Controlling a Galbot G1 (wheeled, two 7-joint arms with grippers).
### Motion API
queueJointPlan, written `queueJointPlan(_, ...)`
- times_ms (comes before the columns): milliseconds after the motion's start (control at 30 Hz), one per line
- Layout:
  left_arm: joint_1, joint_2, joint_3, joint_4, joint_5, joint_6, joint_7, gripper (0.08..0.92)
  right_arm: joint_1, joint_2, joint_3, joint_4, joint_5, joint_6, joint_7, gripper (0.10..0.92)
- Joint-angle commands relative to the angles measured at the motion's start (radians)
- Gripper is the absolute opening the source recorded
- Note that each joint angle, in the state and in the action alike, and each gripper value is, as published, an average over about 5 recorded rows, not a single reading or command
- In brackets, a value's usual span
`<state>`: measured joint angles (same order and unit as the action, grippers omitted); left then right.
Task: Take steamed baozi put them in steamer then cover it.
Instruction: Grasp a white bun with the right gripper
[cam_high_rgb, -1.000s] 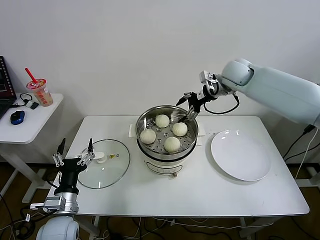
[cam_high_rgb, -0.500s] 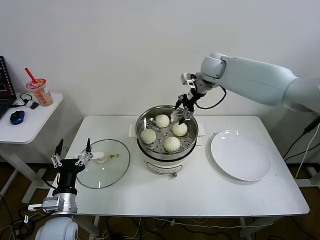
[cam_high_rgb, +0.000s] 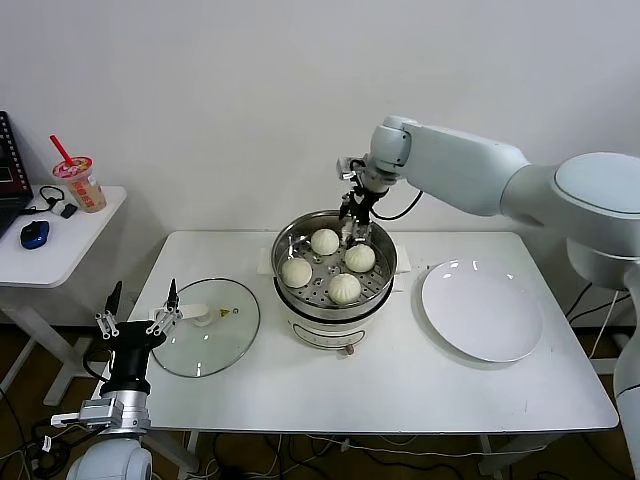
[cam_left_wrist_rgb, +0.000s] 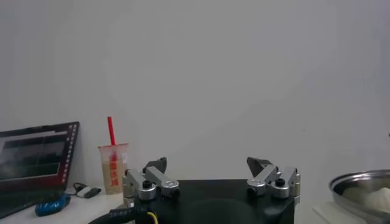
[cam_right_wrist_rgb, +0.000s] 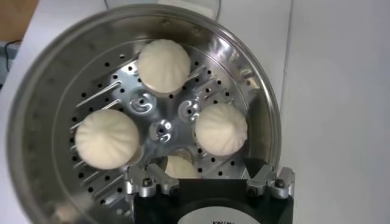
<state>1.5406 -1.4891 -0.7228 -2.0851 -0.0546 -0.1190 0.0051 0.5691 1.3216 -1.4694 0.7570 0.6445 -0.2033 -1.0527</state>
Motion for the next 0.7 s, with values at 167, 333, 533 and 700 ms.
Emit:
queueJointPlan(167,0.0,0.002,-0.003,-0.001,-0.001,0.0,0.0,0.823,-0.09,0.051,0.061,-0.089,-0.042,-0.014,0.017,0.823)
queueJointPlan(333,0.001,0.002,-0.002,0.001,0.0,-0.001,0.001,0.823,-0.108,0.067,0.091,-0.125,-0.072,-0.004,0.018,0.823)
queueJointPlan(533,0.004,0.002,-0.001,0.003,0.002,-0.003,0.003,0.823,-0.116,0.085,0.12,-0.167,-0.092,0.01,0.018,0.823)
queueJointPlan(700,0.005,0.002,0.003,0.004,0.003,-0.005,0.004,0.823,-0.122,0.09,0.136,-0.176,-0.101,0.014,0.024,0.823)
